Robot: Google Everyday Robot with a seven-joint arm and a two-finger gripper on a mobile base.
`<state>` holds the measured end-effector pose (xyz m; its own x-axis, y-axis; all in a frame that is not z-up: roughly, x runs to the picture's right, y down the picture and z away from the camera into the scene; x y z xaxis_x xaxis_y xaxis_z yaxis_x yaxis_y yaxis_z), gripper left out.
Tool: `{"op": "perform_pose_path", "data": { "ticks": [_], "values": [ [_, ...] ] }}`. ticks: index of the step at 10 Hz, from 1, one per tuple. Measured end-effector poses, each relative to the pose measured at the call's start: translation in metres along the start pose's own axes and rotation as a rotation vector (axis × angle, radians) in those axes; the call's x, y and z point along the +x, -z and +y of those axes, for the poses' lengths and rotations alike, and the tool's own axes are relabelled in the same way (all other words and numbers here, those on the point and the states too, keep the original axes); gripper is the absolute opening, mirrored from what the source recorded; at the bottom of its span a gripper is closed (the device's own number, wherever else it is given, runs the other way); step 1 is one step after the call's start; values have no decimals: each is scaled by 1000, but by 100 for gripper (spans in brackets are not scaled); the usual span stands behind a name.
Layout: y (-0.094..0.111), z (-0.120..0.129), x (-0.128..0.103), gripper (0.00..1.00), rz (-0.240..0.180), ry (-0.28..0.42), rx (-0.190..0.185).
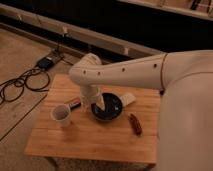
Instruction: Place the pepper in the ceramic bowl
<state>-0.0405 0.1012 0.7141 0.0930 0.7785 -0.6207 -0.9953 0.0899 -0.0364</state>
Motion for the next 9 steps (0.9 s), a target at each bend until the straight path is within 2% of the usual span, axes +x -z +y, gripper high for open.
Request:
{"op": "perform_pose_path", "data": {
  "ticks": [3, 5, 9],
  "values": [
    [-10, -63, 8, 65, -22, 0, 14],
    [-23, -103, 14, 65, -29, -16, 2],
    [-52, -167, 20, 65, -16, -59, -7]
  ]
}}
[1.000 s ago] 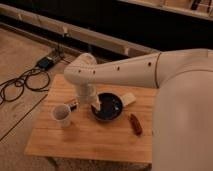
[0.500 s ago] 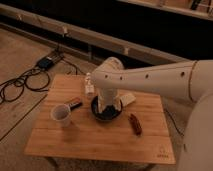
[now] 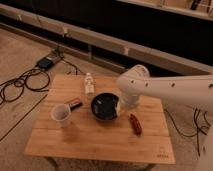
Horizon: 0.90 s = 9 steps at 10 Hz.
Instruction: Place the pepper in the ceramic bowl
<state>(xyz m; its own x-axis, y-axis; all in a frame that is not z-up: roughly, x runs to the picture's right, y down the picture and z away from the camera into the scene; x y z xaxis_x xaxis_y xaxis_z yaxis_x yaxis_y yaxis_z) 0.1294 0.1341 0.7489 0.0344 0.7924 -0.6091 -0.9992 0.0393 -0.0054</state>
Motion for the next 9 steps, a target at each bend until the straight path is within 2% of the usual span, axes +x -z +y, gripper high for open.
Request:
{"op": "perform_pose_path", "data": {
  "ticks": [4, 9],
  "values": [
    [-29, -29, 1, 65, 55, -15, -19],
    [-63, -52, 2, 65, 127, -24, -49]
  ]
}}
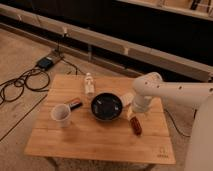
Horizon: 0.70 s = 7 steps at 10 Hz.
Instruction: Place the pepper in the ceramic bowl
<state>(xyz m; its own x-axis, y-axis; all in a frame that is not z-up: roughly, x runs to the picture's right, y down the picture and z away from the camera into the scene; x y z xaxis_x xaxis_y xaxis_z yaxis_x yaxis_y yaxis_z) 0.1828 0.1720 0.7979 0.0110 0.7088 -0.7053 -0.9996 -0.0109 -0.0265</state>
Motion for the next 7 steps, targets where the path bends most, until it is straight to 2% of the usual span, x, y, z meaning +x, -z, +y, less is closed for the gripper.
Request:
{"op": "perform_pose_path", "data": {
  "ticks": [7],
  "values": [
    [-40, -4, 1, 65, 82, 19, -23]
  ]
}}
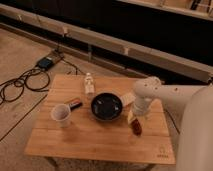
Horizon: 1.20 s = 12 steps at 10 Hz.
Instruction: Place the pepper in the ceramic bowl
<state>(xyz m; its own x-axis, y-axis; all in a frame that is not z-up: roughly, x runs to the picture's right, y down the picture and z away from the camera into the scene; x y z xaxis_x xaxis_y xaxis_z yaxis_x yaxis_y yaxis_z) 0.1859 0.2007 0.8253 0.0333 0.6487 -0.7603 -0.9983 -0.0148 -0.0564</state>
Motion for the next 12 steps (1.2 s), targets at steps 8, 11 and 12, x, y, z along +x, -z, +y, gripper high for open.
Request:
{"op": "perform_pose_path", "data": {
  "ticks": [8, 11, 12],
  "values": [
    [-13, -3, -4, 65, 23, 9, 14],
    [-16, -2, -4, 65, 27, 12, 21],
    [-17, -2, -4, 65, 29, 14, 23]
  ]
}}
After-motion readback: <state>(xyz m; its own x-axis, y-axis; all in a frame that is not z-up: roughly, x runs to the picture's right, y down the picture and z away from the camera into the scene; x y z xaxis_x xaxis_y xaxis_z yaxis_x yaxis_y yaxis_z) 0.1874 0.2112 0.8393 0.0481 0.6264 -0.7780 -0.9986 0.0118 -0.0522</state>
